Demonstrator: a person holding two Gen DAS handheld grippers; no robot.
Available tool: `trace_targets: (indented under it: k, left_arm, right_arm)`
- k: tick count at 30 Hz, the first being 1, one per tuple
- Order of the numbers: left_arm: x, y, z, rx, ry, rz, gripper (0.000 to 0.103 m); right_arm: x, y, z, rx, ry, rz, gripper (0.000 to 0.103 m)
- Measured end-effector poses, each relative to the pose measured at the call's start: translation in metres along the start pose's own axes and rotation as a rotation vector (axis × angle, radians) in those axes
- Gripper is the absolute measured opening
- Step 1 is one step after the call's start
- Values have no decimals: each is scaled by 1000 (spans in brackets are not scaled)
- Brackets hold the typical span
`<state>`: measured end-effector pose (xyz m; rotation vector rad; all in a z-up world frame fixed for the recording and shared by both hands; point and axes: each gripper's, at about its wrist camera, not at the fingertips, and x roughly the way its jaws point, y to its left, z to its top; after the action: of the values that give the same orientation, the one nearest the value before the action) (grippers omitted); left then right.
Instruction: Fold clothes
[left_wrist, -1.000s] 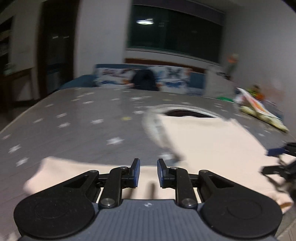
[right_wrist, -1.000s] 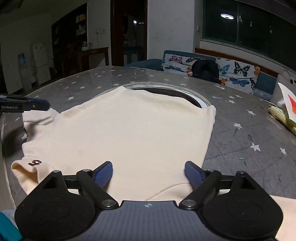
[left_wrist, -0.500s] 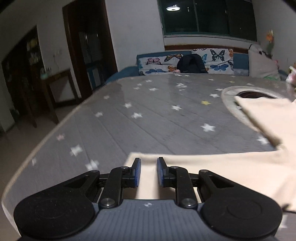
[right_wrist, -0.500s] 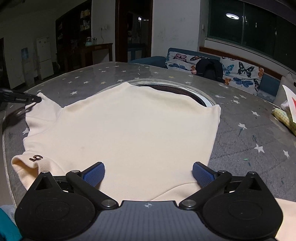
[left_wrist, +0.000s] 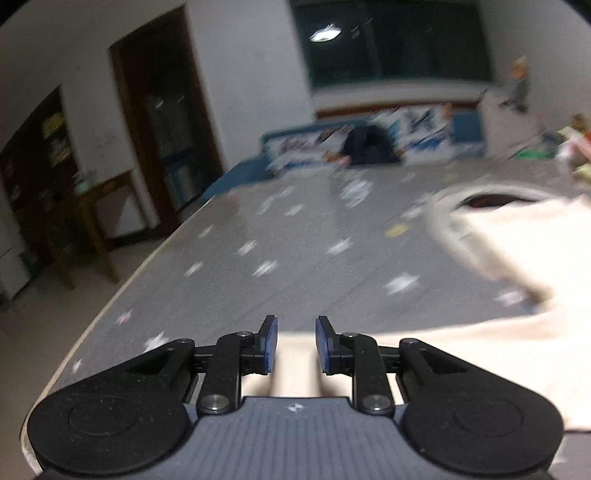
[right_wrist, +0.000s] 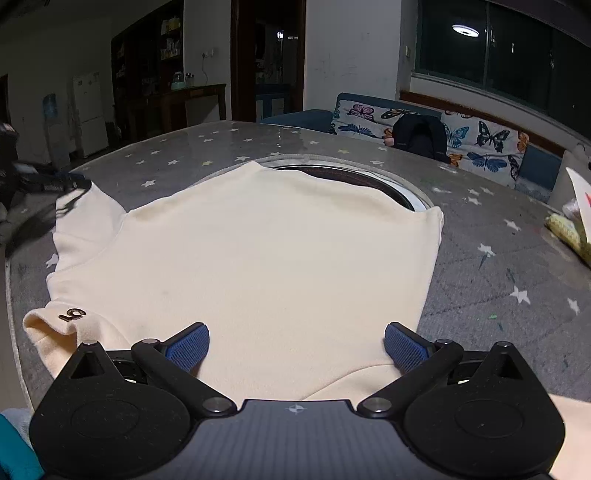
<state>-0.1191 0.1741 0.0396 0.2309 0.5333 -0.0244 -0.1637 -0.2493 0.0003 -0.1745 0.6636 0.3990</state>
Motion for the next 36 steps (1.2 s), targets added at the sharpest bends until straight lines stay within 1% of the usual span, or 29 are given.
trace_targets:
  k: [2, 3, 4, 6, 7, 9, 12, 14, 17, 19, 21, 23, 25, 26, 29, 31, 33, 36]
  left_arm:
    - [-27, -22, 8, 32, -55, -106, 22]
    - [-37, -33, 10, 42, -70, -170, 22]
    - [-44, -44, 11, 53, -77, -233, 20]
    - [-51, -65, 9, 82, -76, -332, 16]
    - [-53, -75, 6, 108, -75, -366, 14]
    - [-57, -91, -2, 154, -73, -413, 14]
    - [-62, -103, -19, 190, -41, -466, 14]
    - [-63, -106, -29, 207, -9, -480, 14]
    - [-64, -101, -40, 201, -11, -485, 14]
    - [-66, -95, -39, 186, -4, -496, 15]
    - [-68, -93, -38, 183, -12, -490, 15]
    - [-72, -91, -34, 169, -40, -468, 16]
    - [-73, -84, -29, 131, -58, -451, 18]
    - [-71, -83, -29, 125, -47, -448, 20]
    - [-62, -83, -34, 136, 12, -452, 21]
    - [-63, -81, -40, 131, 11, -461, 21]
    - [-66, -79, -41, 119, 16, -474, 23]
    - [-71, -76, -43, 135, 13, -467, 29]
  right_arm:
    - [-2, 4, 5, -8, -2, -11, 103]
    - [-4, 7, 6, -10, -9, 1, 103]
    - [-4, 11, 8, -15, -10, 16, 103]
    - [-4, 20, 11, -39, -10, 35, 103]
    - [-4, 25, 12, -53, -11, 47, 103]
    - [-4, 36, 12, -82, -12, 71, 103]
    - [-6, 53, 7, -148, -9, 88, 103]
    - [-11, 61, 1, -186, -12, 87, 103]
    - [-22, 65, 1, -204, -33, 78, 103]
    - [-28, 65, 4, -202, -50, 81, 103]
    - [-25, 68, 7, -196, -60, 84, 103]
    - [-23, 71, 11, -190, -69, 87, 103]
    - [-20, 74, 14, -184, -78, 91, 103]
    - [-16, 77, 13, -185, -66, 104, 103]
    - [-14, 88, 4, -233, -34, 136, 103]
    - [-20, 90, 0, -247, -27, 143, 103]
    - [-28, 85, -2, -234, -24, 145, 103]
    - [-41, 74, -4, -187, -25, 140, 103]
